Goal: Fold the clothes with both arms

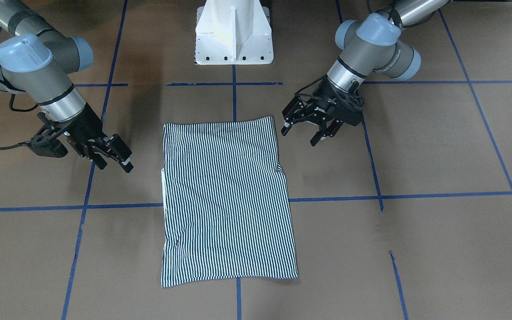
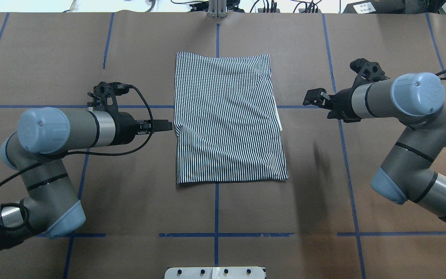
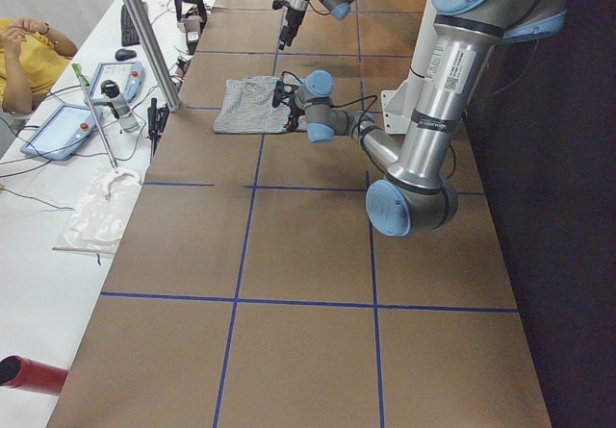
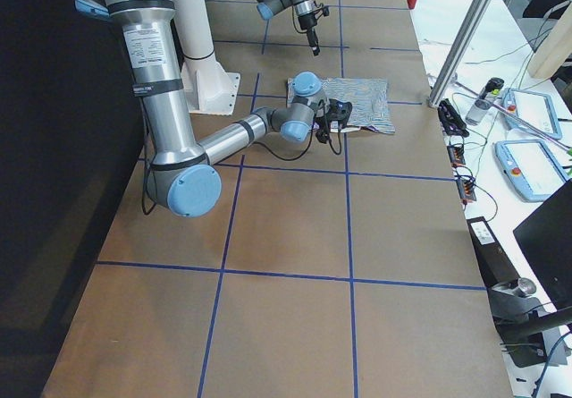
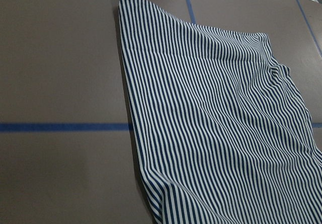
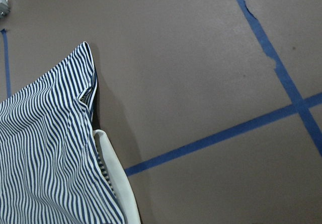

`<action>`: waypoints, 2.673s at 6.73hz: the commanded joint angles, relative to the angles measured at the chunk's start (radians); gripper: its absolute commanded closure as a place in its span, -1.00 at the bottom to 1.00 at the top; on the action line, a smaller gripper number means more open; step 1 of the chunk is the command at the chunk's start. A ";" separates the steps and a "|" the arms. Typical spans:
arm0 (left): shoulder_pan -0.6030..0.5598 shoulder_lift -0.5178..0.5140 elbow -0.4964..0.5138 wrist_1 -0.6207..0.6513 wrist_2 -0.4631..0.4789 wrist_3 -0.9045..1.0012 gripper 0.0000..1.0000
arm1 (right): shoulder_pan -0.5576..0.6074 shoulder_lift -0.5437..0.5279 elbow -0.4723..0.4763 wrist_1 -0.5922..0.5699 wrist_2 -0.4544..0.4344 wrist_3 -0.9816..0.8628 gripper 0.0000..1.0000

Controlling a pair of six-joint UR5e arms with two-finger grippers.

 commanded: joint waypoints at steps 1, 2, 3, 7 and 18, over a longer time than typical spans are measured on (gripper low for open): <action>0.145 0.012 -0.006 0.034 0.164 -0.284 -0.34 | -0.067 -0.027 0.044 0.002 -0.105 0.139 -0.77; 0.190 0.006 -0.011 0.089 0.218 -0.371 -0.20 | -0.072 -0.027 0.044 0.002 -0.113 0.141 -0.78; 0.216 -0.006 -0.011 0.117 0.238 -0.384 -0.19 | -0.072 -0.027 0.044 0.002 -0.116 0.141 -0.79; 0.228 -0.034 0.007 0.138 0.238 -0.397 -0.16 | -0.072 -0.027 0.044 0.002 -0.127 0.140 -0.81; 0.256 -0.044 0.020 0.171 0.238 -0.384 -0.14 | -0.072 -0.027 0.042 0.002 -0.127 0.138 -0.85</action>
